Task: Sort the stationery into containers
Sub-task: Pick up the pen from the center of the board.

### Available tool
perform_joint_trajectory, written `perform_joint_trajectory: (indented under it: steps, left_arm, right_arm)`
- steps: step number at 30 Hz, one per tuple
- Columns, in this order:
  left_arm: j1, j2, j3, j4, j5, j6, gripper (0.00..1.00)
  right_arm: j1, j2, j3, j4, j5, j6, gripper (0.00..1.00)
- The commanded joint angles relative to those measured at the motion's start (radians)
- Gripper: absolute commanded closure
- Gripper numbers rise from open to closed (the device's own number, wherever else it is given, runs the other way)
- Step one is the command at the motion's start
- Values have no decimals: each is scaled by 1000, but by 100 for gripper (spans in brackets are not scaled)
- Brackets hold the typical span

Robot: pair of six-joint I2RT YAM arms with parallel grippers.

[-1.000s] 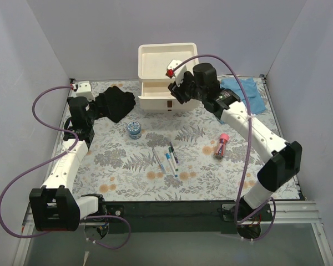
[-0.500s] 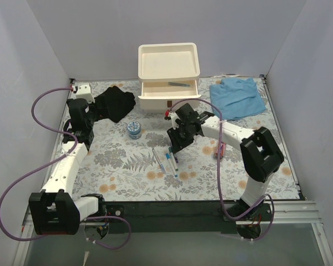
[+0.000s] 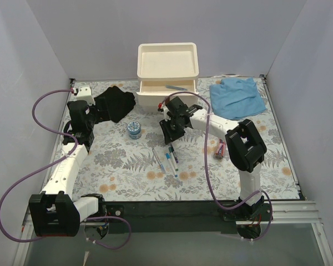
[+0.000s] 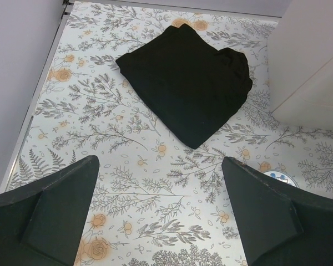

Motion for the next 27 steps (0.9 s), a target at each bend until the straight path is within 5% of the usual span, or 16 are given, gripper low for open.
perform_joint_trajectory:
  steps: [1,21,23,24,27]
  left_arm:
    - [7,-34,0,4,-21,-3,5]
    - [7,-31,-31,18,-20,-12,5]
    - [7,-33,-31,16,-23,-10,5]
    - [7,-33,-31,15,-20,-10,5]
    - [7,-31,-31,16,-17,-12,5]
  right_arm:
    - [7,30,35,24,80,39,54]
    - [65,142,11,47,229,57,58]
    - [68,132,-3,47,226,57,70]
    - [73,124,-8,45,226,56,86]
    - [73,70,-40,31,228,50,99]
